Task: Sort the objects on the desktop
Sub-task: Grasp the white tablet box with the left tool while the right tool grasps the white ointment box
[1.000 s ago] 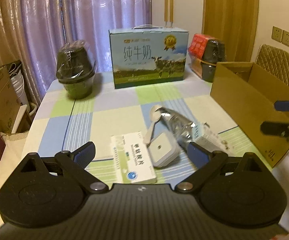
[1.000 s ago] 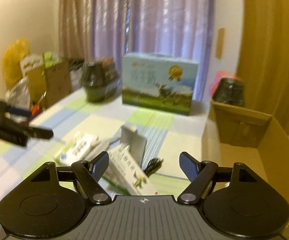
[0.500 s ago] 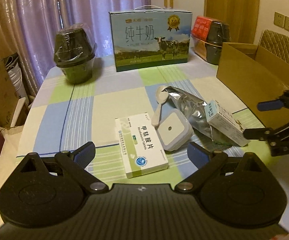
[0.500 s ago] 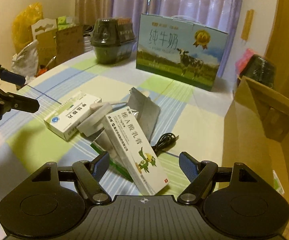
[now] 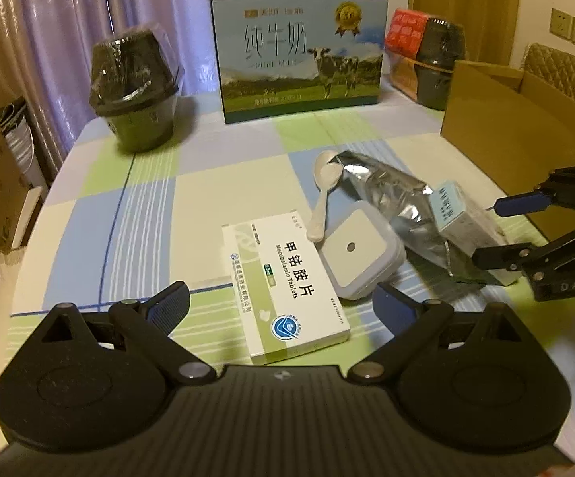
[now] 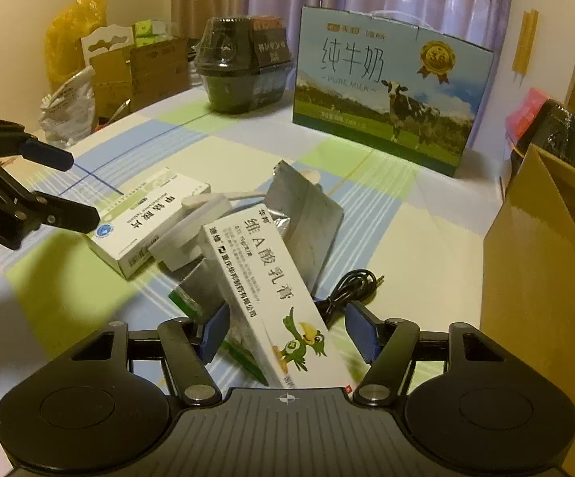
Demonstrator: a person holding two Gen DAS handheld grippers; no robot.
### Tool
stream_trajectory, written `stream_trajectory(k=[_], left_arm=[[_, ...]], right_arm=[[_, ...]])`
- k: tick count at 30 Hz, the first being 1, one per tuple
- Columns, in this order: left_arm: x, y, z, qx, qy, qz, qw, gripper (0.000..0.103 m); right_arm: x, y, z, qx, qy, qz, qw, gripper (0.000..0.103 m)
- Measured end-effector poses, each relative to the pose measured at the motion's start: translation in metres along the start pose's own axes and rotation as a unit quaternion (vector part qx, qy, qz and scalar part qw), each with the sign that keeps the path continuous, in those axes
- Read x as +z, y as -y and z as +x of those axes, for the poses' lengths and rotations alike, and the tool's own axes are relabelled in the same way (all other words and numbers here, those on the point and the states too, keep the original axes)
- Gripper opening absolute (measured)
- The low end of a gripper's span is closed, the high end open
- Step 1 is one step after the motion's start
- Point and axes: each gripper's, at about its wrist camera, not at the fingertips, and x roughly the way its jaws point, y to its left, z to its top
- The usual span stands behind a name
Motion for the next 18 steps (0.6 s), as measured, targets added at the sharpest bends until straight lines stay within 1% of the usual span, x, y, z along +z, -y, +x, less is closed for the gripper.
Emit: stream_trajectory(k=[1,2,5,7,9,11,14,16,18], left_arm=[[0.0,0.001,0.004,-0.001,-0.002,0.004,1.0,0.096],[0.0,0.003,0.008,-0.002,-0.004,0.01,0.9999,0.096],[-0.001,0.008,0.019,-0.006,-0.01,0.022,0.9997,0.096],[-0.001,0.01,0.025,-0.007,-0.012,0.02,0.9997,0.096],[-0.001,0.011,0.031,-0.002,-0.019,0.023,0.9995,0.096],[-0.002,0.014,0.038,0.009,-0.03,0.032,0.999,0.096],[-0.007,0.013,0.045,0.022,-0.042,0.031,0.9984,0.095],[-0.01,0.011,0.049,0.028,-0.05,0.023,0.9981,0.093],[-0.011,0.009,0.05,0.028,-0.055,0.012,0.998,0.087]], right_arm=[[0.0,-0.001,0.0,0.0,-0.002,-0.001,1.0,0.052],[0.0,-0.002,0.001,-0.001,-0.004,-0.003,1.0,0.049],[0.0,-0.002,0.0,0.0,-0.005,-0.003,1.0,0.047],[0.001,-0.002,-0.001,-0.002,-0.005,-0.001,1.0,0.041],[0.002,-0.002,-0.003,-0.002,-0.004,0.006,1.0,0.038],[0.004,-0.002,-0.004,0.003,-0.005,0.016,1.0,0.037],[0.005,-0.002,-0.005,0.012,-0.009,0.033,0.999,0.037],[0.005,-0.003,-0.006,0.017,-0.012,0.045,0.999,0.037],[0.006,-0.003,-0.008,0.017,-0.014,0.054,0.998,0.036]])
